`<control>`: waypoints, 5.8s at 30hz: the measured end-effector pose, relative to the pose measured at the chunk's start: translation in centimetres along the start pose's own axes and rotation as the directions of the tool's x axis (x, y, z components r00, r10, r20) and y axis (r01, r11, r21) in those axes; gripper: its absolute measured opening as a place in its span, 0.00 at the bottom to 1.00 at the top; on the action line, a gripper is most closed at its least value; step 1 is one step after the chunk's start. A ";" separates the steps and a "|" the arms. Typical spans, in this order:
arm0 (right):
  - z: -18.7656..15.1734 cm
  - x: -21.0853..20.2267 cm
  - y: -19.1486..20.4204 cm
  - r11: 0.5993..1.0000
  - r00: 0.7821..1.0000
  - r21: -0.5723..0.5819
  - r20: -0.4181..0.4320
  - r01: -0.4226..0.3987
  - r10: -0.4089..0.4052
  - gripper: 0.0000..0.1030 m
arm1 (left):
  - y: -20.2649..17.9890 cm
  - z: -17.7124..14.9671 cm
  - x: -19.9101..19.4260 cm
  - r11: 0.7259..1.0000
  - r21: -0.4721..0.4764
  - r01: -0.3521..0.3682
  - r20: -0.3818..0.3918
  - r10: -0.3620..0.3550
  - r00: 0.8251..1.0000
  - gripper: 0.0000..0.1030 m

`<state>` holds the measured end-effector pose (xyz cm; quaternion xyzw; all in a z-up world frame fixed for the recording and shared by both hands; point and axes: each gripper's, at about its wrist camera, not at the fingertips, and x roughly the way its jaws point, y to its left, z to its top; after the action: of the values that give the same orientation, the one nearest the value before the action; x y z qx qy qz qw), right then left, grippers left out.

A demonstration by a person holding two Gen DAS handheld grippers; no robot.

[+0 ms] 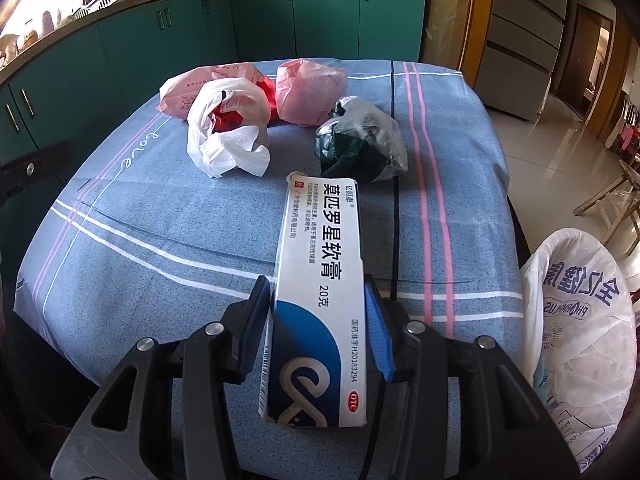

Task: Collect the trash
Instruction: 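Hold the ointment box in the right gripper while moving the left gripper toward the white plastic bag, then grasp the white plastic bag bundle with the left gripper, then carry the white bag and ointment box over the trash bin and release both, then grasp the pink plastic bag with the left gripper while the right gripper grasps the clear bag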

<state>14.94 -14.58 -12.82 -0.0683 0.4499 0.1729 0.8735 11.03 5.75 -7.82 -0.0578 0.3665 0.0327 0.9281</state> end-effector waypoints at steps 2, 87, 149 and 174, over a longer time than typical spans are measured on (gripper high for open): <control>-0.1 -0.1 -0.3 1.000 1.000 0.007 0.001 0.003 -0.003 0.45 | -1.4 1.1 0.8 0.999 0.028 0.019 0.006 -0.019 1.000 0.97; 0.9 0.2 1.7 0.998 0.999 -0.050 0.020 -0.031 0.032 0.38 | -0.4 -4.9 1.5 0.994 -0.019 0.108 -0.127 -0.109 0.986 0.42; -9.8 -13.9 -24.3 0.776 0.889 0.587 0.194 0.233 -0.414 0.80 | -24.0 1.4 3.1 0.868 0.390 0.307 -0.036 -0.319 0.947 0.94; 10.8 4.5 -5.5 0.990 0.992 0.121 0.111 -0.071 0.057 0.82 | 0.2 7.3 14.2 0.973 0.104 0.208 -0.212 -0.183 0.960 0.13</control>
<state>27.57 -15.64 -10.29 0.0104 0.4141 0.1757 0.8930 26.30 7.17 -12.23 -0.0385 0.4521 -0.0882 0.8868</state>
